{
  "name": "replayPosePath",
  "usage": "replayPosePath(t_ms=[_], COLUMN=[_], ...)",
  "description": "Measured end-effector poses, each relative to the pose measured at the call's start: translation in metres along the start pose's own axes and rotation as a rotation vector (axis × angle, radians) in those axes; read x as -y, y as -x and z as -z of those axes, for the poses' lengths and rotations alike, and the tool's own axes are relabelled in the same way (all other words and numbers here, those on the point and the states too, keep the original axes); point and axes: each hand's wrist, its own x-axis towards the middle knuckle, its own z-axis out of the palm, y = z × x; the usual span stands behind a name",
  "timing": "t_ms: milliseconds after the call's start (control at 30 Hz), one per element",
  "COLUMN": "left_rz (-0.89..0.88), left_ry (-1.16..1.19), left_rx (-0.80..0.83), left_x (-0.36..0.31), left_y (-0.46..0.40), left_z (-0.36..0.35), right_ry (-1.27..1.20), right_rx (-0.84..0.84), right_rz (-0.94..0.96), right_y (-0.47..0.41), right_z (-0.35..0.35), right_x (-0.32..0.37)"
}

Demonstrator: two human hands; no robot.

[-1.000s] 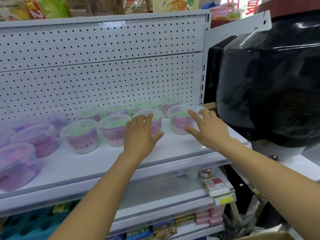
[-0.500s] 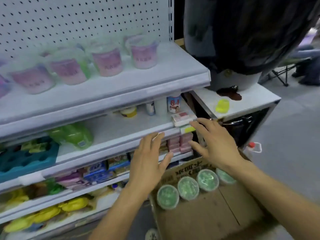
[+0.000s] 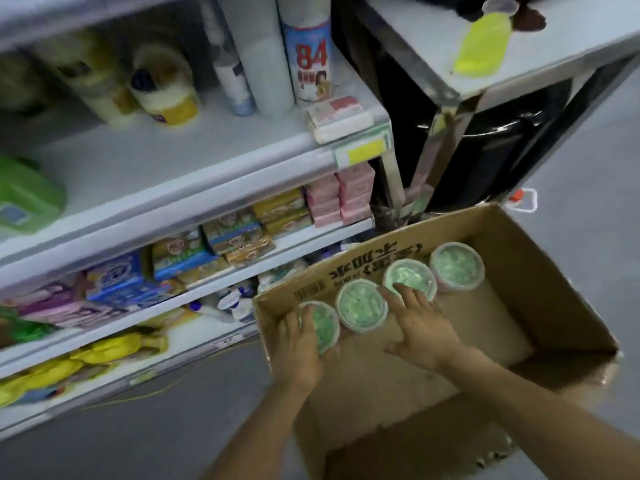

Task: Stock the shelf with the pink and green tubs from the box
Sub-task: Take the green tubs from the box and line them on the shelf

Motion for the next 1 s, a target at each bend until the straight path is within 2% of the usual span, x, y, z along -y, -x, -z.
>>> replayPosePath(t_ms=[167,367,533,667,800,1000], left_rz=[0.112,0.184,0.202,0.217,0.219,0.139], left_ry=[-0.011,0.031,-0.002,0.049,0.184,0.361], left_rx=[0.104,0.034,-0.010,0.015,0.089,0.126], left_x=[0.017,0.022,0.022,0.021,0.013,-0.006], left_y=[-0.044,-0.058,-0.063,-0.061,-0.048,-0.011], left_z=[-0.052,-0.089,-0.089,-0.080,-0.055,0.012], right_ry=[0.051,0.206,0.264,0.290,0.194,-0.269], right_rx=[0.023,0.061,-0.074,-0.089,-0.049,0.037], right_rz=[0.054,0.030,0.007,0.005,-0.012,-0.089], right_y=[-0.059,-0.106,-0.112,-0.106,-0.082,-0.029], right_z=[-0.050,-0.098,-0.104,-0.092,-0.062,0.018], right_x=[-0.006,-0.004,0.001,0.004,0.002,0.005])
